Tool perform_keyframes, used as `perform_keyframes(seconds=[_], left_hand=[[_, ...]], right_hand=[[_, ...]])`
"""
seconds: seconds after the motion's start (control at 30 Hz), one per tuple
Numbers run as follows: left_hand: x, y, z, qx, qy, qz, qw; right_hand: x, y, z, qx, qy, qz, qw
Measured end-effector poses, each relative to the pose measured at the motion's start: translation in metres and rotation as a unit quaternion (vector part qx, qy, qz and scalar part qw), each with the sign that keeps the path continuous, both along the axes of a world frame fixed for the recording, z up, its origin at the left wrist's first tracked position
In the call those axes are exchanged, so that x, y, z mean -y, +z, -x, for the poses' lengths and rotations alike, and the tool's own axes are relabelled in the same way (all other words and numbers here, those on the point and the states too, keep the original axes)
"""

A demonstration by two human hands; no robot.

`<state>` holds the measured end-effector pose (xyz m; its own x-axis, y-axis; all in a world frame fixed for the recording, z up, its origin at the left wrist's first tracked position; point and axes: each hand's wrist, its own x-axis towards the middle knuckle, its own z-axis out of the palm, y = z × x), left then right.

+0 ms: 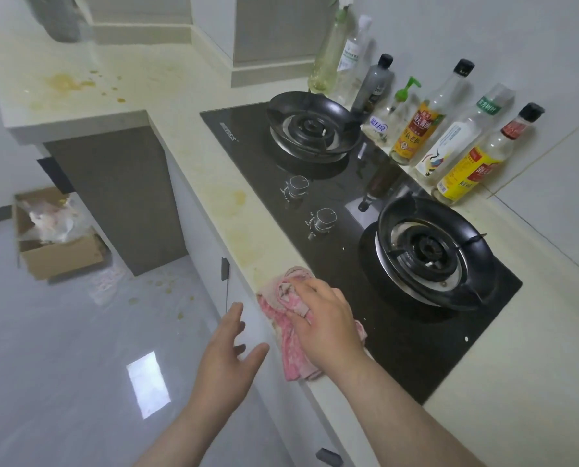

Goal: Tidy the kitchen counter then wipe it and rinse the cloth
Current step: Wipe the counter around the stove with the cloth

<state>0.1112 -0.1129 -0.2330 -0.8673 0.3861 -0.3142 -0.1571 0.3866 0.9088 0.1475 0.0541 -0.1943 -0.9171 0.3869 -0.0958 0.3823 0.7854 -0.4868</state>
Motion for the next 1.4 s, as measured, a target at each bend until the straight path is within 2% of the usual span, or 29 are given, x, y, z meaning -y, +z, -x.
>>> perform_keyframes(seconds=[0.2,0.43,0.53,0.73,0.97,1.2,1.4], left_hand=[[-0.004,-0.007,0.056,-0.013,0.006,0.017,1.0],[0.046,0.005,0.079,-0.095,-0.047,0.143,0.984],[0.055,0.016,0.094,-0.116,-0.062,0.159,0.978],[0.038,0.019,0.154,-0.153,-0.063,0.152,0.975],[0.0,-0.006,0.228,-0.116,-0.102,0.116,0.981],[0.003,-0.023,0.238,-0.096,-0.088,0.093,0.987],[0.001,-0.021,0.239,-0.102,-0.089,0.073,0.988]], right_hand=[[-0.001,-0.006,0.006,-0.005,-0.006,-0.02,1.0],[0.002,-0.004,0.03,-0.013,-0.014,-0.035,0.999],[0.002,-0.003,0.046,-0.001,-0.011,-0.038,0.999],[0.004,-0.001,0.084,0.003,-0.002,-0.052,0.999],[0.005,-0.008,0.119,0.007,-0.016,-0.099,0.995],[0.005,-0.018,0.146,-0.004,-0.014,-0.141,0.99],[0.011,-0.016,0.198,-0.025,0.0,-0.14,0.99]])
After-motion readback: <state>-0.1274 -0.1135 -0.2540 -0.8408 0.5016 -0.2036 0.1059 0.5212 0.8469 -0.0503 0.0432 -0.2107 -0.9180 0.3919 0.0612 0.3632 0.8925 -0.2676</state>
